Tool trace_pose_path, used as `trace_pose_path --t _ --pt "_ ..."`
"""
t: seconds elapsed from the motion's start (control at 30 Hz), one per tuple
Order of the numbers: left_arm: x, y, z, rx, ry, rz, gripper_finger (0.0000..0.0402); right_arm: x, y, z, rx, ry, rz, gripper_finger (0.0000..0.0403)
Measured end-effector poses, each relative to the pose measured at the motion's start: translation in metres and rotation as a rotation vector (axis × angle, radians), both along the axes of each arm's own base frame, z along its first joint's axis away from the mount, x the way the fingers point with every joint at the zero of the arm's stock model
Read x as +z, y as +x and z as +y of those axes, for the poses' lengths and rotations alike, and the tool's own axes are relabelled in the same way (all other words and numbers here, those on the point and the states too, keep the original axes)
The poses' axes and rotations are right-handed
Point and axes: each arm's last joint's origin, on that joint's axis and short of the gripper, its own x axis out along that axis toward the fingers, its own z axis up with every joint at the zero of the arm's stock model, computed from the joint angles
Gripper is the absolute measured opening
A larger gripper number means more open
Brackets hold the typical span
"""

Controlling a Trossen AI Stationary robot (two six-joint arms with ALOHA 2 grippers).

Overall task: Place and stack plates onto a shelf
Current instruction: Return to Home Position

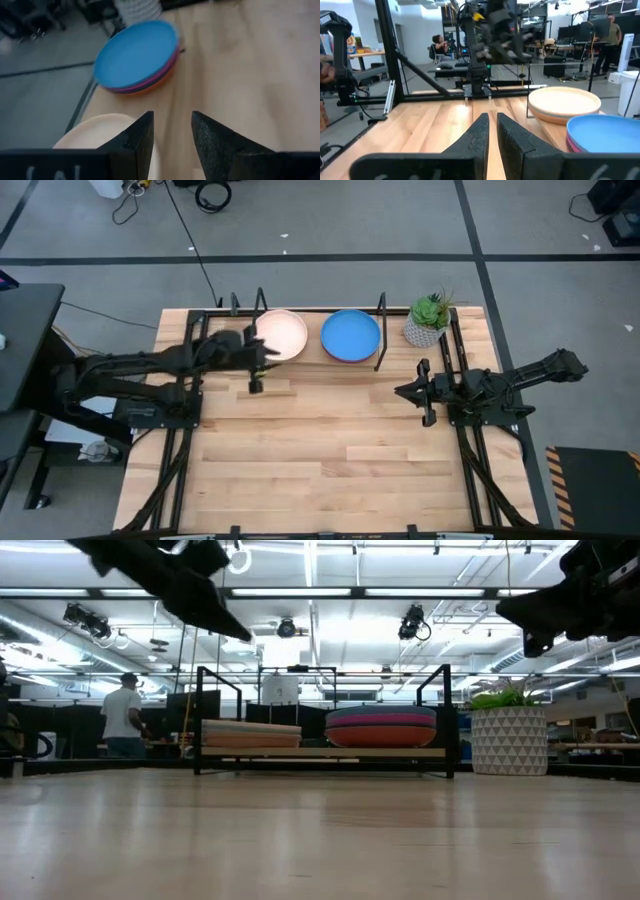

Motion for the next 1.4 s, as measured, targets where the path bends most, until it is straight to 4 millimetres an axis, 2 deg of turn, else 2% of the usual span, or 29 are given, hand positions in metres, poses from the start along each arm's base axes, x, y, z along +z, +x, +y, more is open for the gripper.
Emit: trace_pose_path --t 0.13,0.27,0.43,0.67,0.97,1.27,1.4 --pt "-0.009 -0.014 -0.017 -0.035 -0.034 -0.106 0.0141 -0.001 -0.002 -0.001 -0.003 0.003 0.005 0.0042" --pt "-0.026 -0.024 -0.032 -0.077 -0.088 -0.183 0.0141 0.0 -0.003 -0.001 -0.008 -0.047 -0.009 0.0042" --pt "-0.045 -0.039 -0.048 -0.135 -0.136 -0.283 0.0141 0.003 -0.003 -0.001 -0.001 0.025 -0.039 0.0042" --pt "-0.055 -0.065 -0.061 -0.198 -0.153 -0.413 0.0141 0.003 -0.003 -0.001 0.0 0.023 -0.034 0.0042" --pt "-0.061 -0.094 -0.073 -0.295 -0.21 -0.45 0.0141 0.003 -0.003 -0.001 0.002 0.023 -0.034 0.0042" --pt "-0.066 -0.132 -0.074 -0.327 -0.337 -0.461 0.0141 0.003 -0.003 -0.001 0.003 0.023 -0.034 0.0042" --pt "-0.072 -0.132 -0.077 -0.359 -0.401 -0.39 0.0141 0.003 -0.003 -0.001 0.003 0.024 -0.037 0.0042"
